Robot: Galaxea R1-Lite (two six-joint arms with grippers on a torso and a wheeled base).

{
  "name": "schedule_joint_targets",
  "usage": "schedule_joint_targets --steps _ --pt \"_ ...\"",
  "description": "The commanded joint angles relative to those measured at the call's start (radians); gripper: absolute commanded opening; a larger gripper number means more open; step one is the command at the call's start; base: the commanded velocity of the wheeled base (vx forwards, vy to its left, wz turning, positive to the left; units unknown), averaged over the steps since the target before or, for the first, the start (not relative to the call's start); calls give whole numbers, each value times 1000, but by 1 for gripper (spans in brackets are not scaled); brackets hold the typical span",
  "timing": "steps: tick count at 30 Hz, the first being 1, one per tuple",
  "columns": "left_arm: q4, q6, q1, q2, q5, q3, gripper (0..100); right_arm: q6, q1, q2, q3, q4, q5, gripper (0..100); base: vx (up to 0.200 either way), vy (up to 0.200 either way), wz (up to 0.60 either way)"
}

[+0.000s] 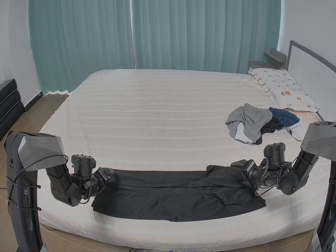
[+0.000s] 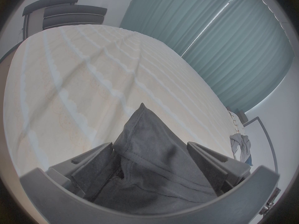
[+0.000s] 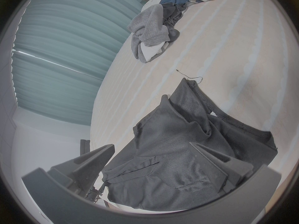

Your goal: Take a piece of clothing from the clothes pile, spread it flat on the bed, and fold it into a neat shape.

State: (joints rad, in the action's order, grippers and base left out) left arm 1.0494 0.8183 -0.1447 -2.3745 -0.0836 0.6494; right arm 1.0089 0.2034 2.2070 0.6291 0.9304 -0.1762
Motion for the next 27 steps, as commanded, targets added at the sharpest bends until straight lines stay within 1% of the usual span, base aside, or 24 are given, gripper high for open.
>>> schedule_joint_targets --steps 1,3,4,8,12,14,16,19,20,22,24,25,27 --pt "1 -10 0 -22 -11 15 100 -1 5 -4 -2 1 4 100 0 0 0" --pt "1 -16 0 -29 -18 19 100 -3 8 -12 -5 -1 7 100 0 0 0" --pt "3 -18 0 -34 -28 21 0 -3 11 -32 -12 -1 9 100 0 0 0" --pt "4 -18 4 -34 -42 29 0 -18 14 -50 -26 -7 11 100 0 0 0" --pt "23 -10 5 -25 -91 27 0 -59 16 -55 -45 -15 23 100 0 0 0" --pt "35 -10 2 -25 -102 24 0 -69 17 -55 -49 -18 29 100 0 0 0" --pt "72 -10 2 -20 -114 15 0 -89 37 -55 -60 -38 49 100 0 0 0" --pt "84 -5 2 -11 -116 13 0 -113 51 -55 -54 -85 90 100 0 0 0" --pt "84 -4 2 -9 -116 13 0 -115 53 -53 -52 -90 92 100 0 0 0" --pt "84 28 2 0 -116 15 0 -119 53 -44 -42 -113 98 100 0 0 0" --pt "84 36 2 3 -116 15 0 -119 54 -43 -42 -113 96 100 0 0 0" --pt "84 71 2 20 -113 18 0 -115 68 -16 -37 -105 96 100 0 0 0" --pt "84 87 2 32 -111 15 0 -112 73 16 -19 -101 103 100 0 0 0"
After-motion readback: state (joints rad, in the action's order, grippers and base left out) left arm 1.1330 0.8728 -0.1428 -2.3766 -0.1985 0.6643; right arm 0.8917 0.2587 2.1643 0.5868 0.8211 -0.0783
